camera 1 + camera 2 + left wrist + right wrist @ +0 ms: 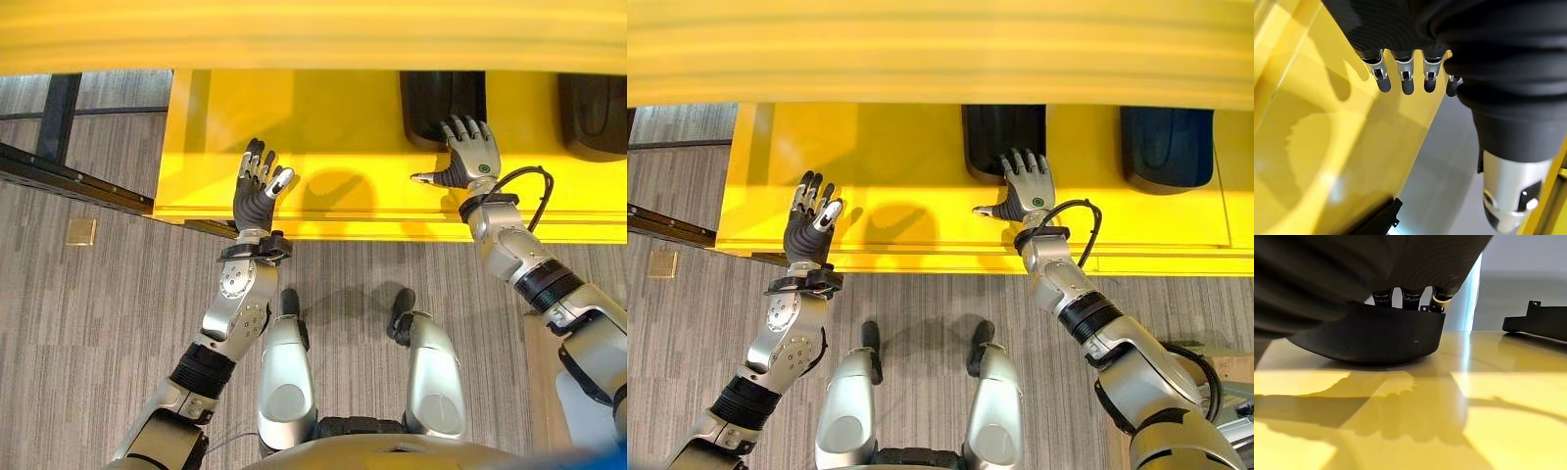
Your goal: Move parts from the plastic box to the shelf.
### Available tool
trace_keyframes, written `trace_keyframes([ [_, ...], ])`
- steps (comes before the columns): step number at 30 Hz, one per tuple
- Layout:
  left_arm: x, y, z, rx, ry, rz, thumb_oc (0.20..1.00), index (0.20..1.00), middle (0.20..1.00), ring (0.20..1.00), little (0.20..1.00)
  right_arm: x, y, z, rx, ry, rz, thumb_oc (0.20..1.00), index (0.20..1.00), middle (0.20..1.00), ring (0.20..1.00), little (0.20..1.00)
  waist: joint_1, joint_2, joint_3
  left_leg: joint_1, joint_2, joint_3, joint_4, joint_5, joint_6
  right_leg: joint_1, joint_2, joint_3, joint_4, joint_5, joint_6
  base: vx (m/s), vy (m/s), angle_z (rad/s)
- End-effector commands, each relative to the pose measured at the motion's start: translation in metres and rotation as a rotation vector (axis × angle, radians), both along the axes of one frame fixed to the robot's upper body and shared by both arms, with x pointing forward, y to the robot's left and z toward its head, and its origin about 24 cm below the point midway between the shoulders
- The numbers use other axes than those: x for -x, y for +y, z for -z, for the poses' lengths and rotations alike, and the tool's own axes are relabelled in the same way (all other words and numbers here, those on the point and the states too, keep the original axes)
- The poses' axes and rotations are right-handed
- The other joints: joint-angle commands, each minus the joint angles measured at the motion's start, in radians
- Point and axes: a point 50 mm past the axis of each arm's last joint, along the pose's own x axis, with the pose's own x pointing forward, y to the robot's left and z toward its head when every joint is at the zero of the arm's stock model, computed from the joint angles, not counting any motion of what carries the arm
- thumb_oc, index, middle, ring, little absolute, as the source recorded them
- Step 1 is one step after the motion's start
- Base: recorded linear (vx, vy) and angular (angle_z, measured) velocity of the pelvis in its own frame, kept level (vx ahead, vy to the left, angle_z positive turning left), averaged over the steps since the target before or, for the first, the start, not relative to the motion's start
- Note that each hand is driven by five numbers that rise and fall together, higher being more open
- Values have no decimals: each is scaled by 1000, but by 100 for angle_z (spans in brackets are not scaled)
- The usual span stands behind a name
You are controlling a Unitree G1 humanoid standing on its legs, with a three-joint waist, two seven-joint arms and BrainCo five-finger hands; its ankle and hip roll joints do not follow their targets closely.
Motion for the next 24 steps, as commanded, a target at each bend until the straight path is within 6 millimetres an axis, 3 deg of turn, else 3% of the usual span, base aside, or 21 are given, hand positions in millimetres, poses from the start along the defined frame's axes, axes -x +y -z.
trace_keyframes([
  [1, 15, -4, -29, 53, -169, 12, 1000, 1000, 1000, 1000, 1000, 3, -3, -22, 46, -118, 9, 1000, 1000, 1000, 1000, 1000, -9, 22, -1, 7, -43, 56, -44, 66, 64, 52, 63, 34, 98, -105, -9, 0, 0, 0],
  [8, 15, -5, -28, 57, -166, 22, 1000, 1000, 1000, 1000, 1000, 5, -1, -29, 106, -193, -20, 1000, 1000, 1000, 1000, 1000, -9, 24, -1, 10, -42, 56, -39, 63, 66, 54, 61, 34, 101, -107, -11, 0, 0, 0],
  [13, 15, -8, -27, 60, -163, 21, 1000, 1000, 1000, 1000, 1000, 8, 3, -41, 95, -339, -71, 1000, 1000, 1000, 1000, 1000, -9, 28, -1, 9, -43, 55, -39, 62, 67, 53, 59, 33, 101, -107, -11, 0, 0, 0],
  [19, 16, -10, -24, 70, -162, 18, 1000, 1000, 1000, 1000, 1000, 17, 13, -62, 9, -517, -182, 1000, 1000, 1000, 1000, 1000, -11, 35, -1, 12, -48, 54, -43, 61, 68, 51, 57, 36, 103, -108, -12, 2, 8, -1],
  [24, 20, -11, -22, 88, -162, 4, 1000, 1000, 1000, 1000, 1000, 34, 26, -78, -180, -638, -291, 1000, 1000, 1000, 1000, 1000, -28, 42, -1, 34, -50, 64, -67, 67, 66, 62, 54, 43, 83, -103, -12, 13, 54, -2],
])
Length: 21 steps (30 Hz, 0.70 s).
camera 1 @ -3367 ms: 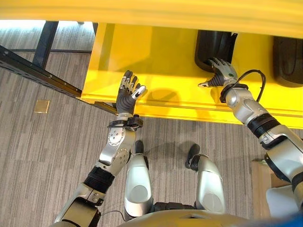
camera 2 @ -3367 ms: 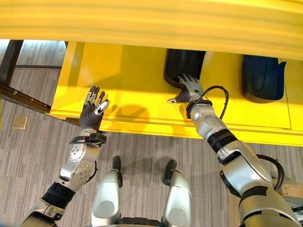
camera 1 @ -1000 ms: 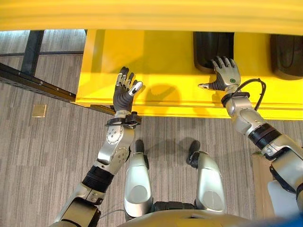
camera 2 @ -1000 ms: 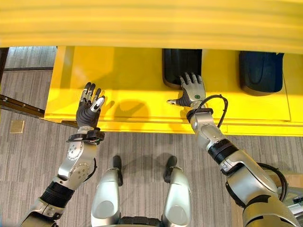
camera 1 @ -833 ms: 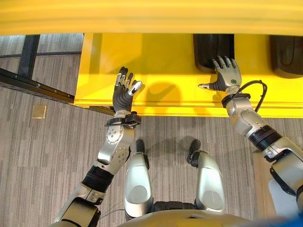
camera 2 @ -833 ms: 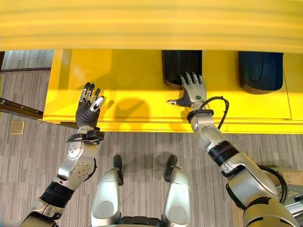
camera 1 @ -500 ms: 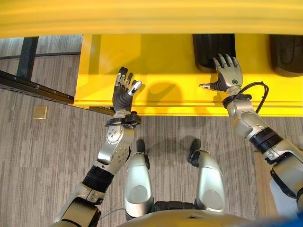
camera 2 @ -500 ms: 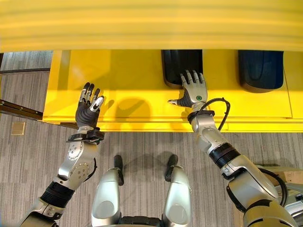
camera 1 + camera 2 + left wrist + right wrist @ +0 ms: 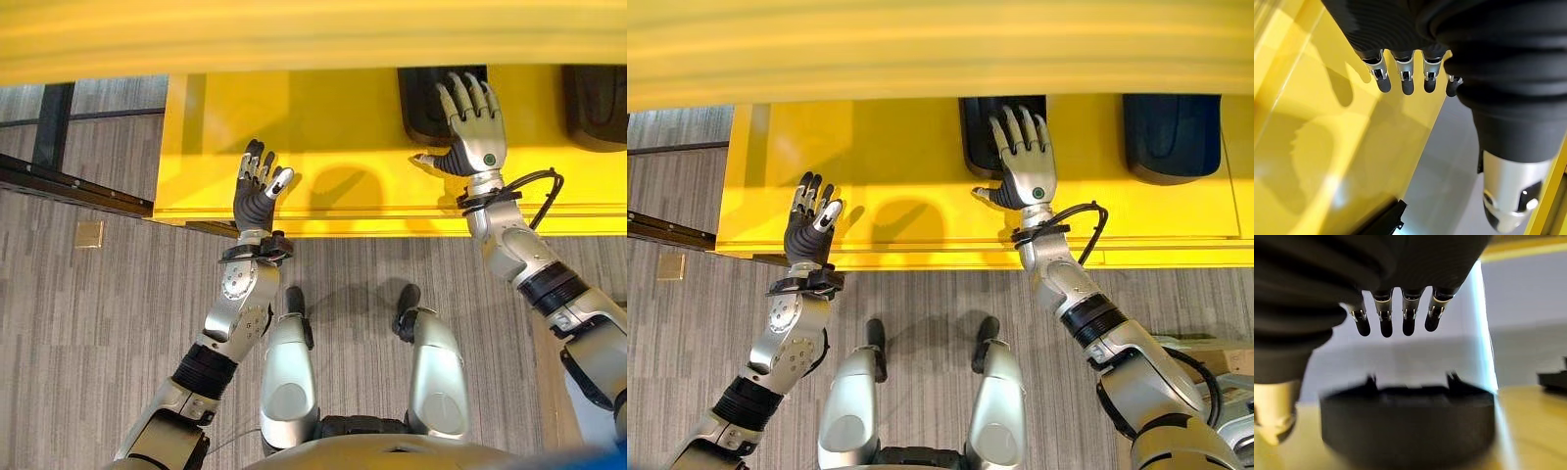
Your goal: Move parts from the plastic box to the shelf.
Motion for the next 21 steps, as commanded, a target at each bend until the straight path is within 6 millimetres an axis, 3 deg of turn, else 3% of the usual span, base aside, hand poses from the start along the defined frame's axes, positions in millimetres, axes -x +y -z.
trace_keyframes([
  [1, 19, -8, -22, 55, -155, 16, 1000, 1000, 1000, 1000, 1000, 14, 4, -30, -100, -165, -99, 1000, 1000, 1000, 1000, 1000, -18, 9, -20, 33, -41, 57, -64, 68, 64, 77, 59, 30, 73, -102, -12, 5, 47, -4],
  [4, 22, -5, -22, 70, -150, -8, 1000, 1000, 1000, 1000, 1000, 32, 10, -40, -196, -198, -193, 1000, 1000, 1000, 1000, 1000, -39, 13, -26, 53, -35, 71, -96, 78, 59, 85, 61, 38, 38, -86, -10, 10, 66, -10],
  [9, 26, 1, -20, 79, -134, -43, 1000, 1000, 1000, 1000, 1000, 51, 10, -33, -282, -139, -267, 1000, 1000, 1000, 1000, 1000, -69, 13, -40, 88, -27, 92, -136, 87, 52, 106, 61, 51, -13, -68, -3, 25, 72, -2],
  [12, 30, 7, -13, 63, -107, -69, 1000, 1000, 1000, 1000, 1000, 60, 2, -13, -364, -27, -287, 1000, 1000, 1000, 1000, 1000, -88, 9, -55, 127, -18, 109, -177, 96, 48, 135, 59, 59, -62, -51, 5, 26, 56, -13],
  [17, 46, 27, 7, 13, -42, -137, 1000, 1000, 1000, 1000, 1000, 89, -21, 53, -668, 351, -349, 1000, 1000, 1000, 1000, 1000, -132, -13, -106, 214, 9, 142, -267, 124, 35, 211, 55, 74, -175, -16, 26, 38, 29, -13],
  [18, 54, 37, 13, 11, -22, -154, 1000, 1000, 1000, 1000, 1000, 103, -33, 72, -777, 451, -355, 1000, 1000, 1000, 1000, 1000, -147, -23, -132, 245, 16, 156, -297, 133, 30, 243, 53, 77, -217, -1, 36, 48, 2, -10],
  [21, 64, 47, 19, -19, -4, -169, 1000, 1000, 1000, 1000, 1000, 122, -42, 87, -848, 531, -374, 1000, 1000, 1000, 1000, 1000, -163, -35, -169, 276, 31, 172, -330, 149, 22, 280, 49, 80, -270, 21, 48, 62, -33, -9],
])
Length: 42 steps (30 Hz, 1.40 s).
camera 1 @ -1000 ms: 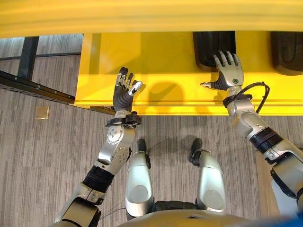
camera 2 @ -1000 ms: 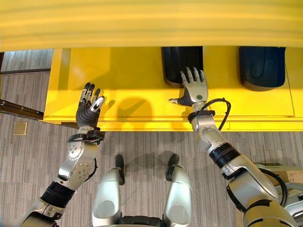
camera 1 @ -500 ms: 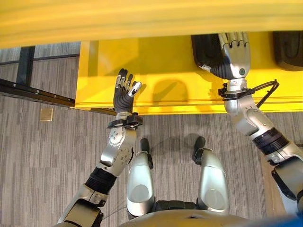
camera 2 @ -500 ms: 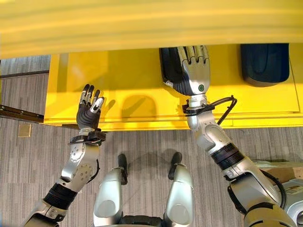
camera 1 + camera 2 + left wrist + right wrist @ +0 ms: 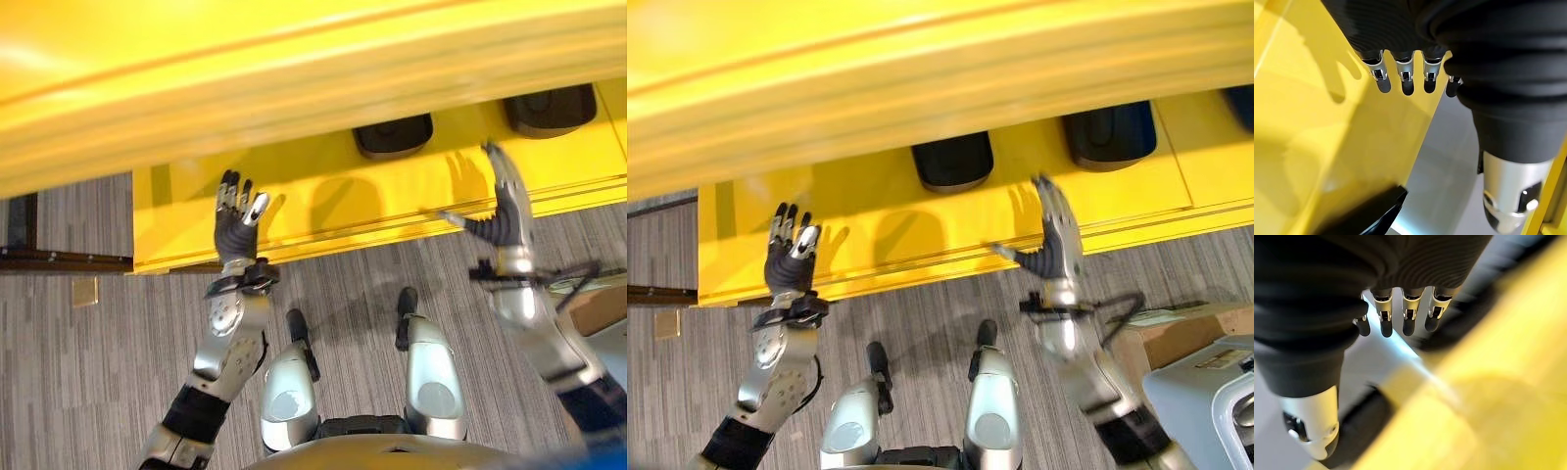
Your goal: Move parts from the plastic box to the shelf.
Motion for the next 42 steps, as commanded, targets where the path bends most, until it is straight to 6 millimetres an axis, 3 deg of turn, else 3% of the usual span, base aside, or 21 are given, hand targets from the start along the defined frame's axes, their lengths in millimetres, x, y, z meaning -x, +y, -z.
trace_keyframes([
  [1, 17, 10, -9, -111, -80, 14, 1000, 1000, 1000, 1000, 1000, 10, 10, -16, -189, -72, -168, 1000, 1000, 1000, 1000, 1000, -18, -49, -165, -3, 35, 65, -27, 63, 21, 110, -7, 42, -107, -10, 31, 41, -60, -14],
  [5, 29, 19, 6, -130, -3, 1, 1000, 1000, 1000, 1000, 1000, 24, -3, 7, -358, 58, -93, 1000, 1000, 1000, 1000, 1000, -21, -62, -225, 52, 48, 105, -91, 86, 6, 174, -20, 19, -210, 45, 60, 23, -60, -9],
  [11, 33, 18, 16, -161, 52, 37, 1000, 1000, 1000, 1000, 1000, 26, -10, 13, -457, 79, -19, 1000, 1000, 1000, 1000, 1000, -16, -62, -257, 87, 51, 121, -121, 91, 1, 214, -13, 0, -241, 54, 70, -37, -85, -3],
  [17, 31, 5, 19, -201, 57, 140, 1000, 1000, 1000, 1000, 1000, 9, 1, 22, -578, 130, -22, 1000, 1000, 1000, 1000, 1000, 30, -45, -245, 57, 91, 68, -68, 94, -9, 198, 28, -50, -111, -47, 4, -131, -271, 9],
  [22, 34, -9, 28, -299, 64, 327, 1000, 1000, 1000, 1000, 1000, 0, 7, 36, -695, 231, -33, 1000, 1000, 1000, 1000, 1000, 47, -41, -245, 61, 140, 50, -79, 170, -34, 186, 49, -71, -86, -60, -27, -22, -164, 5],
  [24, 42, -23, 47, -370, 107, 537, 1000, 1000, 1000, 1000, 1000, -2, 7, 49, -728, 302, -18, 1000, 1000, 1000, 1000, 1000, 50, -45, -252, 48, 167, 25, -84, 270, -54, 196, 69, -87, -116, -47, -42, -28, -194, 0],
  [25, 44, -30, 53, -410, 113, 640, 1000, 1000, 1000, 1000, 1000, -1, 3, 53, -732, 310, 11, 1000, 1000, 1000, 1000, 1000, 45, -50, -255, 20, 140, 27, -39, 260, -46, 213, 70, -94, -158, -27, -45, -68, -139, 1],
  [27, 44, -36, 63, -430, 143, 753, 1000, 1000, 1000, 1000, 1000, -3, -8, 57, -720, 292, 42, 1000, 1000, 1000, 1000, 1000, 30, -39, -269, 5, -3, 36, 36, 126, 5, 228, 72, -61, -230, 19, -26, -58, -59, 8],
  [28, 44, -36, 65, -449, 146, 766, 1000, 1000, 1000, 1000, 1000, -4, -8, 58, -723, 292, 44, 1000, 1000, 1000, 1000, 1000, 26, -35, -274, 10, -44, 39, 46, 89, 22, 231, 74, -46, -250, 32, -20, -14, 36, 4],
  [29, 43, -37, 67, -484, 157, 803, 1000, 1000, 1000, 1000, 1000, -7, -4, 62, -737, 302, 48, 1000, 1000, 1000, 1000, 1000, 22, -28, -290, 28, -152, 32, 54, -7, 70, 235, 85, -6, -289, 65, -2, -13, 63, -8],
  [31, 42, -38, 69, -539, 159, 834, 1000, 1000, 1000, 1000, 1000, -7, 4, 70, -766, 339, 64, 1000, 1000, 1000, 1000, 1000, 17, -20, -305, 59, -208, 26, -7, -44, 105, 233, 102, 19, -307, 87, 19, -26, 128, -24],
  [33, 43, -39, 70, -579, 147, 879, 1000, 1000, 1000, 1000, 1000, -5, 9, 77, -779, 363, 89, 1000, 1000, 1000, 1000, 1000, 15, -20, -328, 103, -229, -15, -108, -25, 128, 239, 125, 63, -336, 105, 31, -14, 220, -38],
  [37, 43, -42, 70, -652, 125, 908, 1000, 1000, 1000, 1000, 1000, -2, 7, 82, -779, 388, 113, 1000, 1000, 1000, 1000, 1000, 2, -29, -342, 113, -236, -18, -153, -17, 134, 236, 123, 91, -373, 145, 56, -60, 187, -50],
  [39, 39, -43, 70, -664, 117, 907, 1000, 1000, 1000, 1000, 1000, 1, 7, 87, -782, 403, 140, 1000, 1000, 1000, 1000, 1000, -13, -41, -345, 107, -232, -8, -153, -18, 135, 225, 117, 106, -381, 169, 71, -93, 181, -32],
  [42, 35, -47, 69, -668, 113, 921, 1000, 1000, 1000, 1000, 1000, 2, 6, 91, -787, 424, 178, 1000, 1000, 1000, 1000, 1000, -22, -54, -343, 108, -219, 46, -153, -11, 130, 202, 121, 69, -361, 175, 79, -62, 88, -42],
])
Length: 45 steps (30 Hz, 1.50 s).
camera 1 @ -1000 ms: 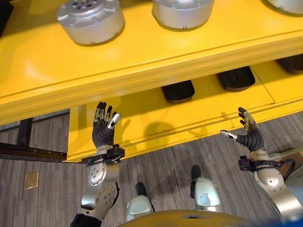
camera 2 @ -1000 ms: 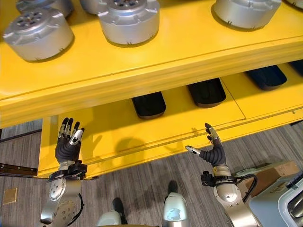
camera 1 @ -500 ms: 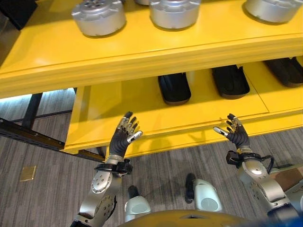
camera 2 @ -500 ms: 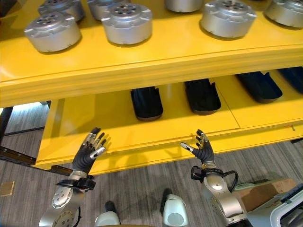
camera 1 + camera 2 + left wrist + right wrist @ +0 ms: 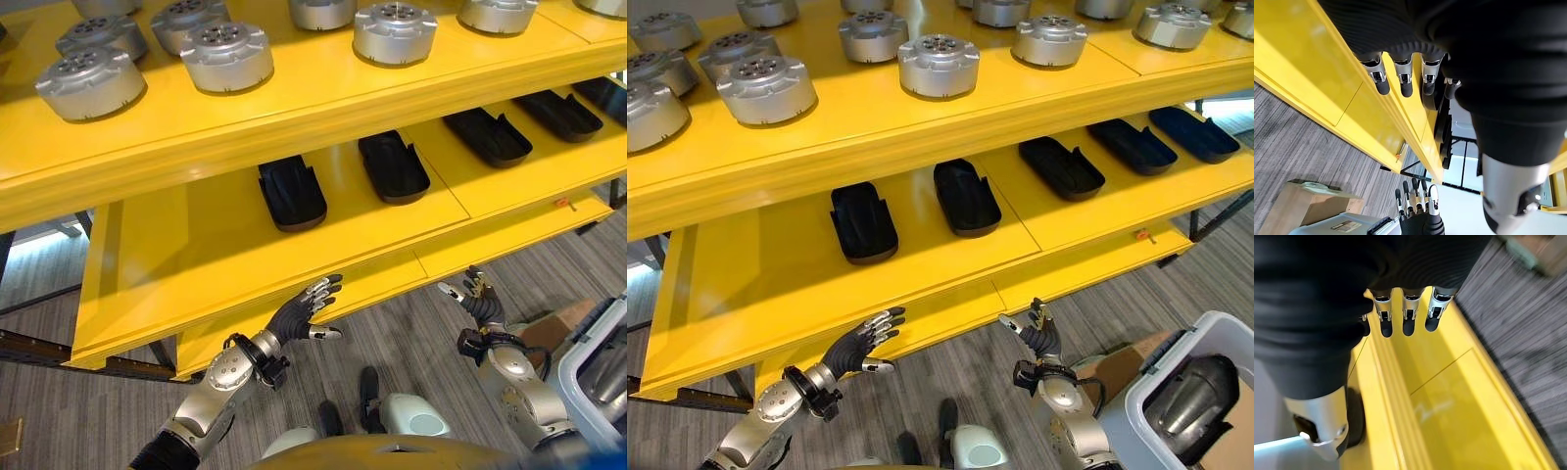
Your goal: Move parts from the plastic box to the shelf.
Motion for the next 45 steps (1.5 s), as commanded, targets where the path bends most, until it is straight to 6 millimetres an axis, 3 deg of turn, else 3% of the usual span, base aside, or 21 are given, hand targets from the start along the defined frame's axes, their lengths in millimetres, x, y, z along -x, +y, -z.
trace_keyframes([
  [1, -5, -2, -17, -4, -115, 32, 1000, 1000, 1000, 1000, 1000, -12, 2, -14, -3, -62, 11, 1000, 1000, 1000, 1000, 1000, -9, -36, 3, 21, 47, -41, -1, -6, -97, 151, -71, 18, -179, 89, 74, -88, 51, -50],
  [2, -6, -2, -17, -9, -122, 24, 1000, 1000, 1000, 1000, 1000, -13, 4, -12, 2, -52, 4, 1000, 1000, 1000, 1000, 1000, -4, -40, 6, 27, 55, -1, -1, -5, -101, 140, -77, -33, -162, 89, 79, -64, 25, -72],
  [3, -6, -2, -17, -10, -123, 24, 1000, 1000, 1000, 1000, 1000, -13, 4, -12, 2, -52, 5, 1000, 1000, 1000, 1000, 1000, -3, -41, 7, 29, 56, 5, -1, -5, -102, 139, -78, -39, -159, 88, 80, -48, 47, -123],
  [4, -7, -2, -17, -5, -125, -2, 1000, 1000, 1000, 1000, 1000, -13, 7, -8, 13, -31, -13, 1000, 1000, 1000, 1000, 1000, 5, -44, 14, 54, 67, 67, -1, -23, -110, 133, -103, -134, -124, 88, 108, -48, 35, -128],
  [5, -8, -2, -18, -8, -138, -16, 1000, 1000, 1000, 1000, 1000, -12, 8, -5, 22, -19, -16, 1000, 1000, 1000, 1000, 1000, 9, -47, 19, 63, 72, 106, -1, -22, -111, 125, -122, -177, -101, 96, 117, -57, 30, -134],
  [7, -10, -1, -18, -12, -150, -27, 1000, 1000, 1000, 1000, 1000, -10, 7, -1, 34, -1, -11, 1000, 1000, 1000, 1000, 1000, 5, -47, 21, 71, 76, 133, -1, -19, -108, 119, -142, -194, -70, 98, 119, -58, -26, -110],
  [10, -16, 0, -18, -8, -159, -43, 1000, 1000, 1000, 1000, 1000, -2, -3, 7, 48, 27, 45, 1000, 1000, 1000, 1000, 1000, -26, -44, 20, 77, 79, 145, -1, -23, -90, 115, -168, -128, -5, 83, 109, -13, -108, -65],
  [12, -16, 2, -17, -6, -161, -64, 1000, 1000, 1000, 1000, 1000, 2, -7, 9, 61, 33, 58, 1000, 1000, 1000, 1000, 1000, -33, -42, 18, 80, 86, 161, -1, -22, -89, 123, -185, -121, 8, 84, 109, 13, -152, -34],
  [16, -13, 5, -16, 24, -151, -165, 1000, 1000, 1000, 1000, 1000, 0, -6, 12, 136, 66, 22, 1000, 1000, 1000, 1000, 1000, 6, -41, 6, 108, 125, 293, -1, -5, -125, 188, -225, -294, -103, 97, 106, 52, -274, -95],
  [23, -10, 10, -14, 58, -119, -245, 1000, 1000, 1000, 1000, 1000, 5, -26, 16, 221, 102, 65, 1000, 1000, 1000, 1000, 1000, -14, -59, -14, 135, 147, 339, 10, -8, -138, 224, -191, -286, -207, 112, 102, 127, -298, -97],
  [28, -12, 13, -14, 46, -118, -272, 1000, 1000, 1000, 1000, 1000, 10, -43, 19, 262, 116, 109, 1000, 1000, 1000, 1000, 1000, -38, -68, -28, 118, 192, 358, 85, -1, -157, 232, -144, -257, -226, 85, 57, 152, -321, -53],
  [30, -18, 11, -15, 76, -101, -304, 1000, 1000, 1000, 1000, 1000, 9, -50, 17, 290, 107, 98, 1000, 1000, 1000, 1000, 1000, -54, -73, -30, 86, 243, 362, 195, 30, -186, 242, -111, -233, -232, 48, 16, 190, -405, -51],
  [34, -22, 10, -15, 97, -93, -334, 1000, 1000, 1000, 1000, 1000, 7, -51, 15, 312, 91, 75, 1000, 1000, 1000, 1000, 1000, -61, -75, -30, 64, 282, 365, 289, 45, -207, 251, -92, -217, -234, 24, -13, 116, -240, -39],
  [36, -28, 9, -12, 111, -66, -378, 1000, 1000, 1000, 1000, 1000, 5, -50, 14, 306, 76, 39, 1000, 1000, 1000, 1000, 1000, -68, -78, -28, 37, 336, 356, 429, 73, -233, 265, -73, -196, -234, -1, -47, 154, -288, -42],
  [38, -29, 8, -10, 106, -59, -388, 1000, 1000, 1000, 1000, 1000, 2, -47, 12, 320, 53, 21, 1000, 1000, 1000, 1000, 1000, -66, -77, -26, 24, 349, 330, 474, 77, -237, 269, -63, -181, -232, -11, -60, 109, -158, -27],
  [39, -29, 7, -8, 99, -49, -415, 1000, 1000, 1000, 1000, 1000, -1, -44, 9, 334, 25, -7, 1000, 1000, 1000, 1000, 1000, -55, -77, -22, -1, 309, 252, 479, 35, -208, 264, -60, -142, -214, -12, -61, 76, -55, -23],
  [40, -29, 7, -8, 98, -48, -419, 1000, 1000, 1000, 1000, 1000, -1, -43, 8, 334, 23, -10, 1000, 1000, 1000, 1000, 1000, -55, -77, -22, -4, 300, 244, 476, 24, -200, 260, -63, -139, -209, -13, -59, 65, 37, -35],
  [42, -28, 10, -6, 102, -37, -460, 1000, 1000, 1000, 1000, 1000, -3, -39, 6, 329, 7, -48, 1000, 1000, 1000, 1000, 1000, -43, -71, -17, -12, 226, 159, 420, -32, -159, 243, -65, -91, -179, -13, -47, 83, 101, -66],
  [43, -25, 16, -6, 97, -38, -495, 1000, 1000, 1000, 1000, 1000, -3, -33, 3, 311, -3, -102, 1000, 1000, 1000, 1000, 1000, -34, -61, -10, -3, 162, 88, 320, -55, -136, 228, -61, -45, -158, -14, -34, 105, 108, -78],
  [44, -25, 17, -6, 95, -38, -497, 1000, 1000, 1000, 1000, 1000, -2, -32, 3, 309, -3, -110, 1000, 1000, 1000, 1000, 1000, -33, -60, -10, 0, 154, 83, 302, -54, -133, 226, -61, -40, -155, -15, -31, 146, 172, -69],
  [45, -24, 20, -7, 100, -34, -500, 1000, 1000, 1000, 1000, 1000, 2, -27, 4, 282, 0, -146, 1000, 1000, 1000, 1000, 1000, -35, -53, -6, 1, 119, 80, 194, -55, -127, 224, -65, -34, -153, -12, -13, 77, 102, -71],
])
